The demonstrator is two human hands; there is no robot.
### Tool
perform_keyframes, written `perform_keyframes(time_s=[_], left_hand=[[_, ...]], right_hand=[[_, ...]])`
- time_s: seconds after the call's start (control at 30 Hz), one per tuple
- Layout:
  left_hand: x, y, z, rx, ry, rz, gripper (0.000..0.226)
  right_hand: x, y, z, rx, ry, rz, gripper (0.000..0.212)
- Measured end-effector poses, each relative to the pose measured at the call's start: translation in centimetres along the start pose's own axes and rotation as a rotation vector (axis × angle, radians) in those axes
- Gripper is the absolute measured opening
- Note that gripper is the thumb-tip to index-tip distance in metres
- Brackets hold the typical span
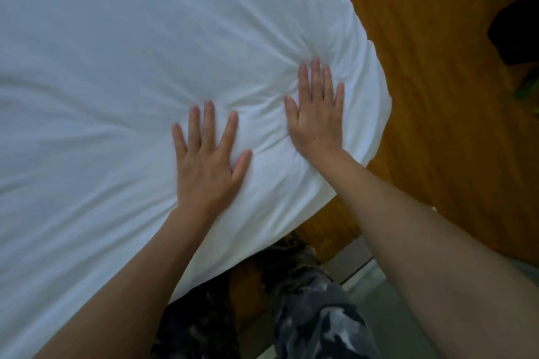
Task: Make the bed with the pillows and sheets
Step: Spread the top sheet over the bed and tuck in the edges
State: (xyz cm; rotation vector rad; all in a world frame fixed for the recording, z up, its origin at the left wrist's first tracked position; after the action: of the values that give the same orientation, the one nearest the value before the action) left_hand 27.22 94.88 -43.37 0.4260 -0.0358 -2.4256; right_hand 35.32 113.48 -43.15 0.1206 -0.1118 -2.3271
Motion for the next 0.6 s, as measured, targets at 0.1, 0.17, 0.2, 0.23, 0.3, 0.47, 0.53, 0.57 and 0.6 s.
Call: perform_keyframes(time_s=[0.1, 0.17, 0.2, 0.23, 0.3, 0.47, 0.53, 0.57, 0.6], left_hand=[[0.2, -0.1, -0.3, 0.032, -0.029, 0.012, 0.067], [0.0, -0.1, -0.3, 0.042, -0.040, 0.039, 0.067], [-0.1, -0.2, -0.2, 0.041, -0.035, 0.078, 0.067], [-0.4, -0.4, -0.1, 0.034, -0.025, 0.136, 0.067], [-1.5, -0.9, 0.0, 0.004, 0.003, 0.289, 0.065], [-6.3, -2.8, -0.7, -0.077, 0.065, 0.649, 0.067], [-8.9, -4.3, -1.3, -0.064, 0.042, 0.653, 0.069], [-10.5, -5.3, -1.7, -0.048, 0.024, 0.614, 0.069], [-12.3, -6.2, -2.3, -0.033, 0.008, 0.561, 0.069]], right_hand=[[0.2, -0.1, -0.1, -0.017, -0.012, -0.003, 0.062], [0.0, 0.1, -0.2, -0.038, -0.036, -0.002, 0.062], [0.0, 0.1, -0.2, -0.043, -0.053, 0.006, 0.062], [0.0, 0.1, -0.1, -0.044, -0.071, 0.012, 0.062], [-0.1, 0.2, 0.3, -0.041, -0.125, 0.026, 0.061], [-4.2, 0.0, 1.6, -0.082, -0.306, 0.198, 0.056], [-8.9, -0.3, 1.1, -0.060, -0.377, 0.097, 0.057], [-11.6, -0.4, 0.5, -0.028, -0.429, 0.024, 0.059], [-14.2, -0.4, -0.2, 0.048, -0.501, -0.054, 0.060]])
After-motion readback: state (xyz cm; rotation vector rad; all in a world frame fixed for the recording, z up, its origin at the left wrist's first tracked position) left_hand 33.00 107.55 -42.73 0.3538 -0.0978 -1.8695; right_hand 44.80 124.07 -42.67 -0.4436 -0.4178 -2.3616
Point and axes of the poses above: each hand's wrist, its own y-axis away from the middle knuckle, its own z-axis out of the back of the hand, x = y × z, the point moved 6 cm from there along -y, towards the middle knuckle, and after that the axes turned 2 degrees about z, right-handed, at the moved point
